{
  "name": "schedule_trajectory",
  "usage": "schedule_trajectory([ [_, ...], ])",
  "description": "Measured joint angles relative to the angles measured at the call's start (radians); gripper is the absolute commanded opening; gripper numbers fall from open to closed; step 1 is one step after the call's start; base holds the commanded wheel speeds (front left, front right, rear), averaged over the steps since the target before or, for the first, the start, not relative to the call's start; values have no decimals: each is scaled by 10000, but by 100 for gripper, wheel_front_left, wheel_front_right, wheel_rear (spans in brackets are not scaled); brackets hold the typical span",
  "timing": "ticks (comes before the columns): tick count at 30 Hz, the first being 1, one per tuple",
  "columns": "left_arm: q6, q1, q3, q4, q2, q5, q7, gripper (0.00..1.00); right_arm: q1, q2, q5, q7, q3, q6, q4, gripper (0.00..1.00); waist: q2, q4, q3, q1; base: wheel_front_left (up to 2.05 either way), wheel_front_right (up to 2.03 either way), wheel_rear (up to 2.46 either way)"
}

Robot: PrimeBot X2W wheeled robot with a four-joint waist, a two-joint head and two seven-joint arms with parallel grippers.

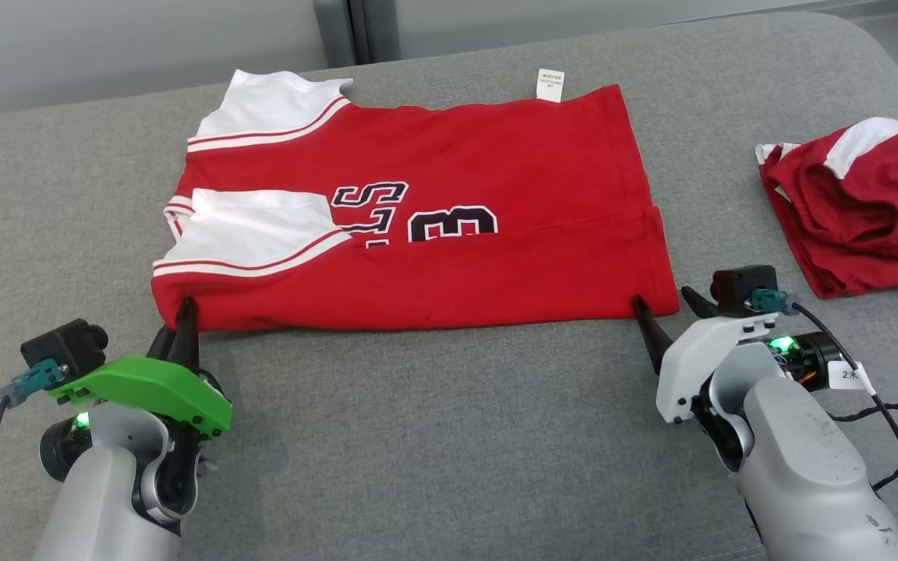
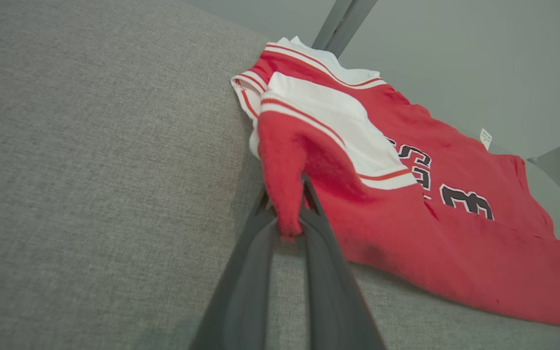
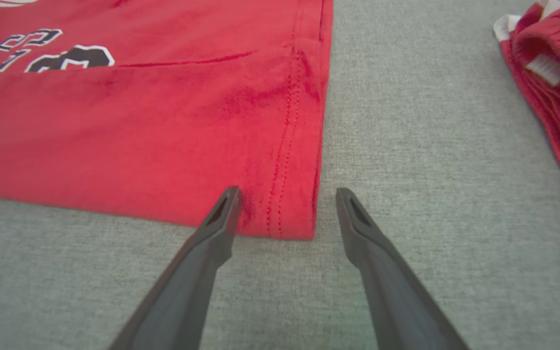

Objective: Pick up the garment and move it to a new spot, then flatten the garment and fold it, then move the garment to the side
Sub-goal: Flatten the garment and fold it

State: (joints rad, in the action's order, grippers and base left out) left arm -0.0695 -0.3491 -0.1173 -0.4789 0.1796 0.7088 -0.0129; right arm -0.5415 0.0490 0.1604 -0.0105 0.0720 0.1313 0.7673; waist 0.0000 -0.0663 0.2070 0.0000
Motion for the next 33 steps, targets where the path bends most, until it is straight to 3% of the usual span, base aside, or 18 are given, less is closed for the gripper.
schedule_trajectory([
  [1,-10,6,-38,42,-8,-2,17,0,-58,-6,90,56,77,0,165,100,0,38,8,0,0,0,0],
  [2,-13,15,-75,102,-15,-21,56,0,-128,-8,186,104,174,0,355,52,0,82,18,0,0,0,0],
  [4,-40,52,-140,196,-31,-63,113,0,-296,0,324,90,305,0,594,26,0,148,28,0,0,0,0],
  [5,-59,86,-178,238,-38,-100,142,0,-397,-2,420,17,334,0,725,5,0,177,27,0,0,0,0],
  [6,-69,125,-209,268,-46,-130,144,0,-473,-2,531,-69,343,0,819,0,0,194,17,0,0,0,0],
  [14,-107,450,-240,813,84,-125,157,0,-968,-8,1110,-867,29,0,1323,0,0,175,-260,0,0,0,0],
  [21,90,1641,-282,2105,420,-81,-322,0,-645,-12,1513,-813,-125,0,978,0,0,109,-730,0,0,0,0],
  [33,1078,5371,-468,4938,780,201,-1538,0,3073,-12,1358,635,-558,2,-2504,0,0,-72,-1434,0,0,0,0],
])
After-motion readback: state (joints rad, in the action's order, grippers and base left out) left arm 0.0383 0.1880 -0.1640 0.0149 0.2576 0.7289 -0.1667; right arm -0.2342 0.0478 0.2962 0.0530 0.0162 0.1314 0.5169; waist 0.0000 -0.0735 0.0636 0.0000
